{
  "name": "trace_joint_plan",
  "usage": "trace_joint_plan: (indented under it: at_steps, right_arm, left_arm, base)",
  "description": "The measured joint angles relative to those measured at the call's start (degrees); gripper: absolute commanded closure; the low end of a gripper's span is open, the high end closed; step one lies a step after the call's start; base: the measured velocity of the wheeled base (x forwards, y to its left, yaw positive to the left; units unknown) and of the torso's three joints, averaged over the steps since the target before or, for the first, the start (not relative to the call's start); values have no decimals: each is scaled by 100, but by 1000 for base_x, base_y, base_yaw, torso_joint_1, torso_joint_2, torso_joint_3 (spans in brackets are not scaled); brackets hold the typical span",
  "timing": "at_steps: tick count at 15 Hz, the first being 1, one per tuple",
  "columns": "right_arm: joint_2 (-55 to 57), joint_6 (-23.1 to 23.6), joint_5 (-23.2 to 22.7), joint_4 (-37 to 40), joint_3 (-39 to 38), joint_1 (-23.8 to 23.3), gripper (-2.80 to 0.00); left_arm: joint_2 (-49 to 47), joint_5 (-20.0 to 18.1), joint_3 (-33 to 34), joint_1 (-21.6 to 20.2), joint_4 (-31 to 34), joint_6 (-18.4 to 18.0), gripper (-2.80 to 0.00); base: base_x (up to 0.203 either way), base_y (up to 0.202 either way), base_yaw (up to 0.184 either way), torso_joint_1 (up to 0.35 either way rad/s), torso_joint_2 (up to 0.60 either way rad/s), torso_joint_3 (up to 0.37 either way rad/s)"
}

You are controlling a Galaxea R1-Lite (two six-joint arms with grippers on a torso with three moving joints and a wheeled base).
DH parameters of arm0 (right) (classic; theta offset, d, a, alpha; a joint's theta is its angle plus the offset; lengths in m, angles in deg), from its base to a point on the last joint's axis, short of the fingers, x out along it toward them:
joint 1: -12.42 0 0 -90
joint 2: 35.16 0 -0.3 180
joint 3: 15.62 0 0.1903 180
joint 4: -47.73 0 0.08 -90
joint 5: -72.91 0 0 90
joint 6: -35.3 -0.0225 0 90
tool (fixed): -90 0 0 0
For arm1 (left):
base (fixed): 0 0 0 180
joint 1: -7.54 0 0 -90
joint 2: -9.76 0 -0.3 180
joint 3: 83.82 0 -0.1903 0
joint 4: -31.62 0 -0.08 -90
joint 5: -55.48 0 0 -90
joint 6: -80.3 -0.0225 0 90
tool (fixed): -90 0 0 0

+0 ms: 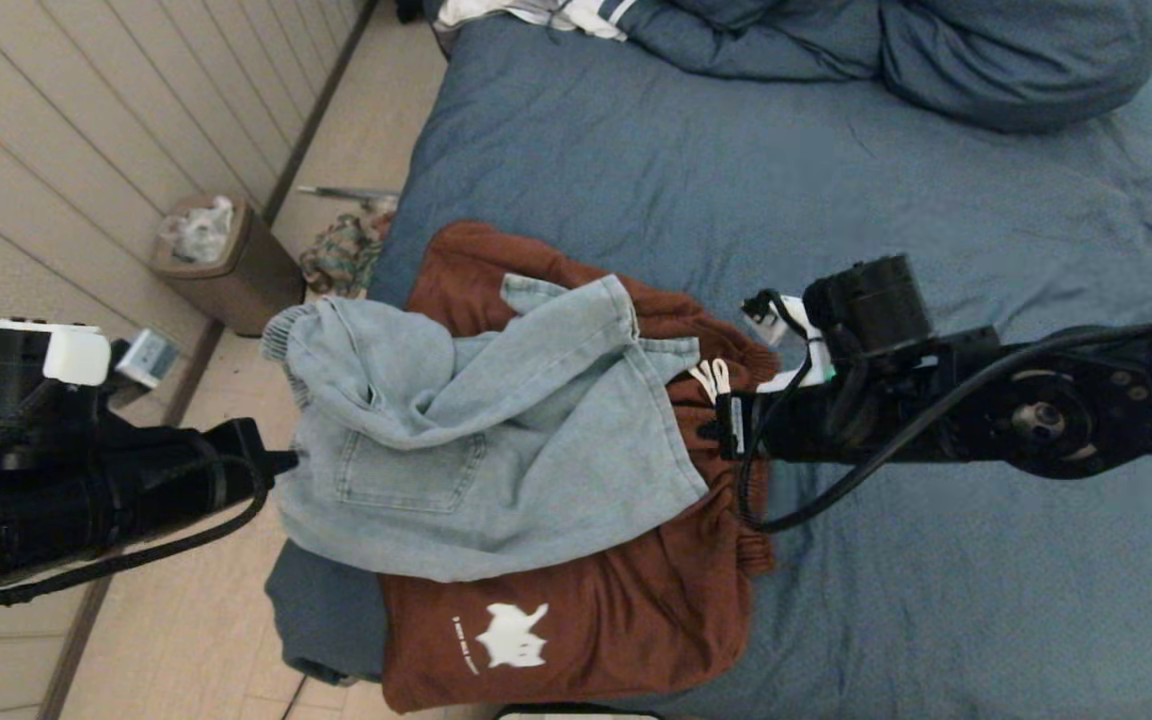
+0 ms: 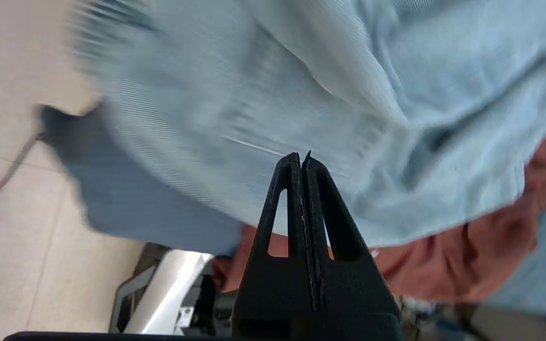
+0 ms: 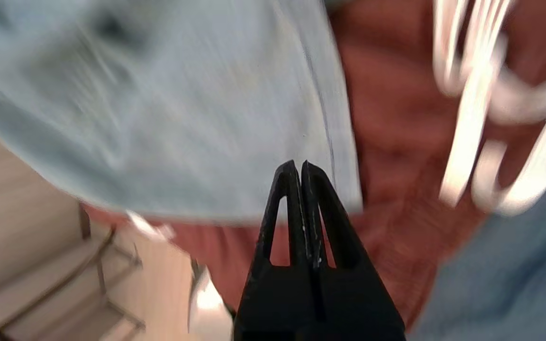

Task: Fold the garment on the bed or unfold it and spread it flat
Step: Unford the blue shorts

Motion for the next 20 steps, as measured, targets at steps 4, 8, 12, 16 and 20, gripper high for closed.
trace_joint_plan:
  at_steps: [4,8,12,16,20]
  right_arm:
    - [174,-18,0,-765,-804,0,-280]
    - [365,28,13,-1599,-1317,11,-280]
    - [565,54,27,-1787,-1260,-9,-280]
    - [1092,199,46,-2396,-947,-24,-280]
    - [1367,176,30,-2481,-719,57,-280]
  left_arm:
    - [-650,278,-178,543,-468,-4,0]
    - [-824,268,29,626,-633,46,0]
    - [-846,264,252,719,-956,90,0]
    - [-877,262,318,816,-960,135,0]
    - [-910,256,318,837,-961,134,0]
  base:
    - [0,0,0,0,0,0]
    - [0,0,0,0,0,0]
    - [0,0,0,0,0,0]
    - [0,0,0,0,0,0]
    - [0,0,0,0,0,0]
